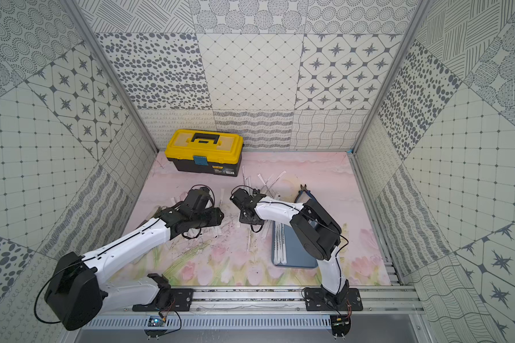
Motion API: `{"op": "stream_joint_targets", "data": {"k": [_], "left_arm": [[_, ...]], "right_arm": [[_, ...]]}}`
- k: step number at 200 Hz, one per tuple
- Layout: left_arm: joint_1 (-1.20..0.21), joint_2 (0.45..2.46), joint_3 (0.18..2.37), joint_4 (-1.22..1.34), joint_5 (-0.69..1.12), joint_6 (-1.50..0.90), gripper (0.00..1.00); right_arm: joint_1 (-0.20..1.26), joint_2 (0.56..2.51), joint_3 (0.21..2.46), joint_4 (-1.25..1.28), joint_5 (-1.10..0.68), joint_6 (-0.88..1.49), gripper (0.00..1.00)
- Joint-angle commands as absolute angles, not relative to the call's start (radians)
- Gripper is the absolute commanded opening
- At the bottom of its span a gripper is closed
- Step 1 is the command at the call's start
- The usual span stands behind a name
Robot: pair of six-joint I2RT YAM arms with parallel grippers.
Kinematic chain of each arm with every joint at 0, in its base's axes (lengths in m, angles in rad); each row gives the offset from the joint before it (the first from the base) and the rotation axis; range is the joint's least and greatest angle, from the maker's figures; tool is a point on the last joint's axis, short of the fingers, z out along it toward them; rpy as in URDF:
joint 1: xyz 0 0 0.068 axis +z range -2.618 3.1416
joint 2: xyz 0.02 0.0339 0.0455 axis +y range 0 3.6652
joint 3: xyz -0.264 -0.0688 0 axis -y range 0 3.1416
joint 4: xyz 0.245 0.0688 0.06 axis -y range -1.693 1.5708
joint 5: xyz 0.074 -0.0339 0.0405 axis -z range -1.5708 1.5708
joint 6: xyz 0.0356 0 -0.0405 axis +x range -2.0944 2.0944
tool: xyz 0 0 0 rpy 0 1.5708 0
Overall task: Put the straws into the storage box
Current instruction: Adjust the straw at the center of the board.
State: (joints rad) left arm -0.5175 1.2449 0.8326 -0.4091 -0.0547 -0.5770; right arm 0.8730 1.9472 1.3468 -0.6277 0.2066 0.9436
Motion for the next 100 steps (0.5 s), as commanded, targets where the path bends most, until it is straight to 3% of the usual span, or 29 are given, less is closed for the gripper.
{"op": "stream_joint_targets", "data": {"k": [1, 17, 67, 80, 100], "left_arm": [[-0.495, 1.222, 0.857, -0.401, -0.055, -0.535, 0.54], [-0.495, 1.219, 0.862, -0.390, -0.056, -0.534, 0.54], [-0.495, 1.246, 0.883, -0.367, -0.029, -0.558, 0.53], [-0.495, 1.237, 0.877, -0.364, -0.034, -0.556, 0.53], [-0.495, 1.230, 0.879, -0.379, -0.052, -0.544, 0.53]], "right_arm": [[0.897, 1.824, 1.298, -0.610, 0.115, 0.941, 0.07], [0.935, 1.798, 1.300, -0.664, 0.100, 0.922, 0.09], [1.020, 1.909, 1.366, -0.867, 0.306, 0.851, 0.11], [1.033, 1.926, 1.382, -0.868, 0.285, 0.842, 0.14], [1.026, 1.921, 1.361, -0.806, 0.146, 0.845, 0.27]]}}
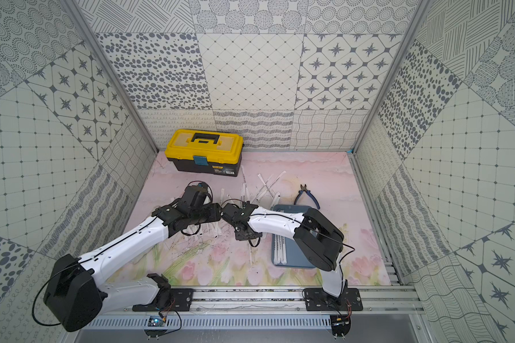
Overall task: Put the straws into the storage box
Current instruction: Adjust the straw at the center of the board.
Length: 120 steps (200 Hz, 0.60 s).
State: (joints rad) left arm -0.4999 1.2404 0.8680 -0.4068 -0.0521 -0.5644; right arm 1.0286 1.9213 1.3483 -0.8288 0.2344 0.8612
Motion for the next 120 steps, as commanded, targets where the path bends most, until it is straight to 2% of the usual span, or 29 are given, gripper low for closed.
{"op": "stream_joint_targets", "data": {"k": [1, 17, 50, 120], "left_arm": [[-0.494, 1.229, 0.879, -0.380, -0.053, -0.543, 0.53], [-0.494, 1.223, 0.877, -0.392, -0.066, -0.534, 0.53], [-0.494, 1.225, 0.853, -0.367, -0.050, -0.544, 0.54], [-0.494, 1.239, 0.839, -0.357, -0.034, -0.549, 0.53]], "right_arm": [[1.024, 1.919, 1.358, -0.801, 0.137, 0.848, 0.27], [0.999, 1.863, 1.300, -0.733, 0.087, 0.877, 0.32], [0.942, 1.866, 1.278, -0.725, 0.066, 0.844, 0.33], [0.942, 1.919, 1.249, -0.690, 0.047, 0.853, 0.23]]}}
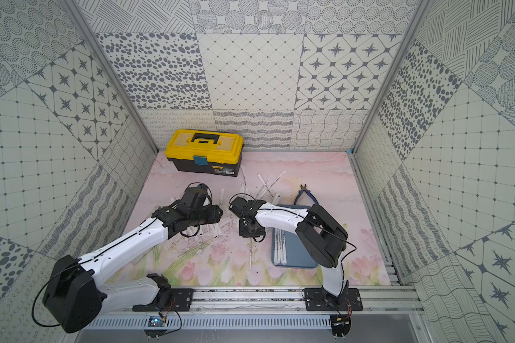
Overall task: Put the straws into the storage box
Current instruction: Adjust the straw at the center of the board.
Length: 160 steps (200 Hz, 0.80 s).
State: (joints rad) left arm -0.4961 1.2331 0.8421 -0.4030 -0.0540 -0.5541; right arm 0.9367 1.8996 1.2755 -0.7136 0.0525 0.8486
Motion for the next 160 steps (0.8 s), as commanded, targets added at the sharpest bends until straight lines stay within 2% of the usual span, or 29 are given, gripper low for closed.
{"op": "stream_joint_targets", "data": {"k": [1, 36, 93, 141, 160], "left_arm": [[-0.494, 1.239, 0.840, -0.356, -0.034, -0.548, 0.53], [-0.494, 1.241, 0.845, -0.353, -0.032, -0.548, 0.53], [-0.494, 1.230, 0.847, -0.364, -0.037, -0.543, 0.53], [-0.494, 1.249, 0.870, -0.362, -0.019, -0.549, 0.53], [-0.494, 1.257, 0.877, -0.343, 0.002, -0.565, 0.53]], "right_arm": [[0.942, 1.920, 1.250, -0.690, 0.047, 0.853, 0.23], [0.952, 1.912, 1.252, -0.698, 0.044, 0.845, 0.22], [0.975, 1.818, 1.195, -0.761, 0.084, 0.866, 0.06], [1.009, 1.671, 1.255, -0.923, 0.187, 0.865, 0.07], [0.997, 1.644, 1.235, -0.894, 0.203, 0.854, 0.07]]}}
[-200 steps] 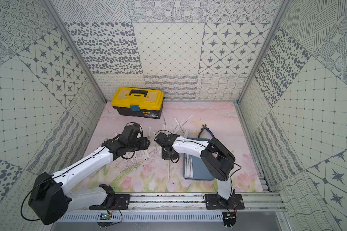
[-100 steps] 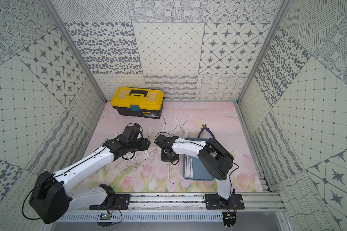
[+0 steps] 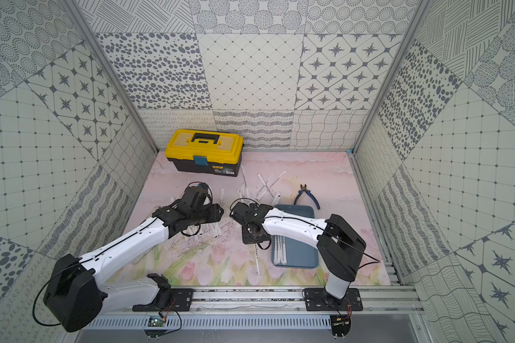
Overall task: Put the straws into the storage box
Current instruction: Adjust the straw at the center of the board, then pick up the straw from the center of the board.
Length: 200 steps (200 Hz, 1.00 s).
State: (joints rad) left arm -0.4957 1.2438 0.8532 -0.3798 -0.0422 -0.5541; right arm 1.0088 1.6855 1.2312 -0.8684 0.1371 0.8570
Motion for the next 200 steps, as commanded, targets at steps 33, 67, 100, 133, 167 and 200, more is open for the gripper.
{"op": "stream_joint_targets", "data": {"k": [33, 67, 100, 133, 167, 200], "left_arm": [[-0.495, 1.281, 0.898, -0.342, 0.017, -0.568, 0.53], [-0.494, 1.243, 0.881, -0.357, -0.019, -0.554, 0.53], [-0.494, 1.234, 0.861, -0.360, -0.028, -0.549, 0.53], [-0.494, 1.245, 0.851, -0.343, -0.012, -0.558, 0.53], [-0.494, 1.243, 0.848, -0.342, -0.012, -0.555, 0.53], [-0.494, 1.234, 0.850, -0.348, -0.015, -0.557, 0.53]], "right_arm": [[1.016, 1.795, 1.304, -0.853, 0.164, 0.843, 0.10], [1.031, 1.857, 1.330, -0.795, 0.089, 0.835, 0.33], [0.996, 1.809, 1.261, -0.811, 0.070, 0.841, 0.33], [0.997, 1.813, 1.212, -0.818, 0.051, 0.836, 0.32], [0.996, 1.846, 1.186, -0.789, 0.056, 0.834, 0.27], [0.999, 1.844, 1.186, -0.762, 0.065, 0.815, 0.12]]}}
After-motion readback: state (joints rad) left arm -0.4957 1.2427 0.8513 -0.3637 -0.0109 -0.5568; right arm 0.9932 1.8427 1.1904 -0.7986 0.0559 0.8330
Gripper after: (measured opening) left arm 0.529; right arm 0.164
